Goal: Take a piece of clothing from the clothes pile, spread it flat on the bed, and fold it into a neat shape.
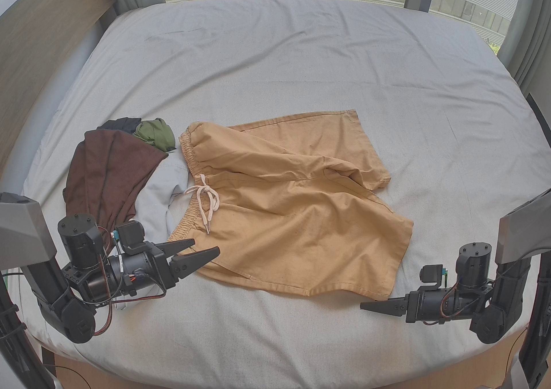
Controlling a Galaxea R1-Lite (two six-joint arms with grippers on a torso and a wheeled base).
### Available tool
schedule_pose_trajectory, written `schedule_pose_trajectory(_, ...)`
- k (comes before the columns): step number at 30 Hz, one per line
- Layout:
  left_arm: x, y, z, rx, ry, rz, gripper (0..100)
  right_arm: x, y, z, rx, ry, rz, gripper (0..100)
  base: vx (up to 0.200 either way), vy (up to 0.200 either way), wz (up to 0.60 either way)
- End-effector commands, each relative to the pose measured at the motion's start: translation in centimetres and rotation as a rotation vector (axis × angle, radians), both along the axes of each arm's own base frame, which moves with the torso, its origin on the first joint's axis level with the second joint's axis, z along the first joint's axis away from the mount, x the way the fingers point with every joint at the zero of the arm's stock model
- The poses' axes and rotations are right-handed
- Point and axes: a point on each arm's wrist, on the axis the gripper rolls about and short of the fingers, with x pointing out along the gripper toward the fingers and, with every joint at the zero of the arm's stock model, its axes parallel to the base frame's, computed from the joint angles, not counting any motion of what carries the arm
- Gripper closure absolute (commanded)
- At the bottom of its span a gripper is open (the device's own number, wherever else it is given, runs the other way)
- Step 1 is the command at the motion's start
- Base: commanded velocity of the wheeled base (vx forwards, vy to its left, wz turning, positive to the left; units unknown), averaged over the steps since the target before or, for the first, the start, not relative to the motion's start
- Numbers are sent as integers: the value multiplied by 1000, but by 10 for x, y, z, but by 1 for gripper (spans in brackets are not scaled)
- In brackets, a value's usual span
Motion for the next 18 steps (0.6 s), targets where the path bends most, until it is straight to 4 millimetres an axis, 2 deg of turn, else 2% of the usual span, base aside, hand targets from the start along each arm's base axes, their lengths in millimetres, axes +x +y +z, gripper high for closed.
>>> schedule_pose_trajectory(1,2,1,-4,3,12,4,0,1,-7,-2,-4,10,-28,0,0,0,0)
schedule_pose_trajectory(18,1,2,-3,2,9,10,0,3,-12,-14,-52,38,-96,0,0,0,0)
